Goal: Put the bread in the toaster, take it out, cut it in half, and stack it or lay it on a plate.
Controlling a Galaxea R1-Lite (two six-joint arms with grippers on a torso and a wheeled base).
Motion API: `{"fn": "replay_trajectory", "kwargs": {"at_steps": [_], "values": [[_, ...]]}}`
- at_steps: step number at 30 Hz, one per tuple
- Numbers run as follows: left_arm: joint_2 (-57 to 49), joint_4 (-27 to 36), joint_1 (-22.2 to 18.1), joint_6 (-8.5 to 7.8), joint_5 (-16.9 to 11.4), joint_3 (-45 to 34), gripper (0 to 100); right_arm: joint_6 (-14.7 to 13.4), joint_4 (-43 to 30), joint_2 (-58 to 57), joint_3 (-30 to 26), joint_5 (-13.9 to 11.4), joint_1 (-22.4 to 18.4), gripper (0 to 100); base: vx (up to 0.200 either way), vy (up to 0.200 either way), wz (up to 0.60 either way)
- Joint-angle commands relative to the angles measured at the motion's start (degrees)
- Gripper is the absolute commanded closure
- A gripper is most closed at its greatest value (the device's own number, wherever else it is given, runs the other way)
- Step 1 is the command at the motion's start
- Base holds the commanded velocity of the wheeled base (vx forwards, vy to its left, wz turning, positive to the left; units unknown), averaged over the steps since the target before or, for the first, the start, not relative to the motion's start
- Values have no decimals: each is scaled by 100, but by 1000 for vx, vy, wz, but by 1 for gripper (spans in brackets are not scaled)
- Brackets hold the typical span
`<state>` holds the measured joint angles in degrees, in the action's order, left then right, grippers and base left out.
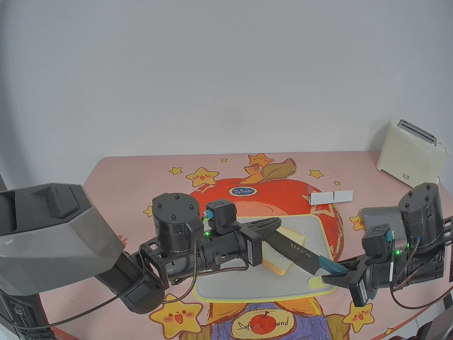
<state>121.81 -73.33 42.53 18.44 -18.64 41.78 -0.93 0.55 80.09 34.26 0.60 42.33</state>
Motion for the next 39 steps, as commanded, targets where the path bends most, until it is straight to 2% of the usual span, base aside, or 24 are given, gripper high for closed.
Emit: {"fn": "replay_trajectory", "kwargs": {"at_steps": [1, 27, 39], "values": [[1, -15, 1, 1, 1, 50, 100, 5, -11, 24, -15, 2, -5, 100, 0, 0, 0], [-8, -24, 9, 1, 1, 41, 100, -39, 77, -125, 55, -7, 13, 100, 0, 0, 0], [-140, -15, 18, -8, 1, 59, 100, 14, -28, -29, -121, 2, 30, 100, 0, 0, 0]]}}
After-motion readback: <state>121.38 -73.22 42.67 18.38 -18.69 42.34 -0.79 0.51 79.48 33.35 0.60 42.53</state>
